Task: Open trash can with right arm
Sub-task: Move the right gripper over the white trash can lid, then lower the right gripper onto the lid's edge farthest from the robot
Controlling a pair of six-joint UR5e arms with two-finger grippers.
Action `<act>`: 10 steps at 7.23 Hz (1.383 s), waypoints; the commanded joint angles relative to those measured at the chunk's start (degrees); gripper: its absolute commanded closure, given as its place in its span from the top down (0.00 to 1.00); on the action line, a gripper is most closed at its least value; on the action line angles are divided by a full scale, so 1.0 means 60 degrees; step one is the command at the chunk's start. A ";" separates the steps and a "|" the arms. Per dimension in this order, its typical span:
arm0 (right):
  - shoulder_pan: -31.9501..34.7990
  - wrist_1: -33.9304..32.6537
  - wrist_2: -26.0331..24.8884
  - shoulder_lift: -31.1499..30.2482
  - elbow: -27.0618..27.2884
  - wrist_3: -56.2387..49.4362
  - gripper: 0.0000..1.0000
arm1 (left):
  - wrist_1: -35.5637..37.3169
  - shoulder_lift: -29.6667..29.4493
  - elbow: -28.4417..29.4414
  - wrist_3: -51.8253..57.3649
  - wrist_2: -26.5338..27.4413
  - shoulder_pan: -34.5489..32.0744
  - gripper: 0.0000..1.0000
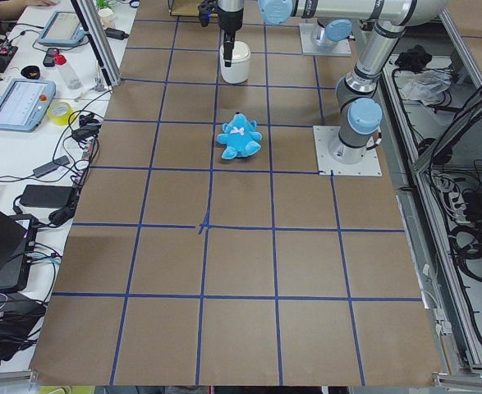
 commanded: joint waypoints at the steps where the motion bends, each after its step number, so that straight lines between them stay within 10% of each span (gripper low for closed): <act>1: 0.0991 -0.0501 0.0074 0.0197 0.0015 0.1144 0.00 | 0.0000 0.0000 0.0000 0.0000 -0.0014 0.0000 1.00; 4: 0.1376 -0.1117 0.1405 0.0213 0.1254 0.2113 0.00 | 0.0000 0.0000 0.0000 0.0000 -0.0014 0.0000 1.00; 10: 0.1434 -0.3194 0.1407 0.0388 0.3702 0.2727 0.00 | 0.0000 0.0000 0.0000 0.0000 0.0000 0.0000 1.00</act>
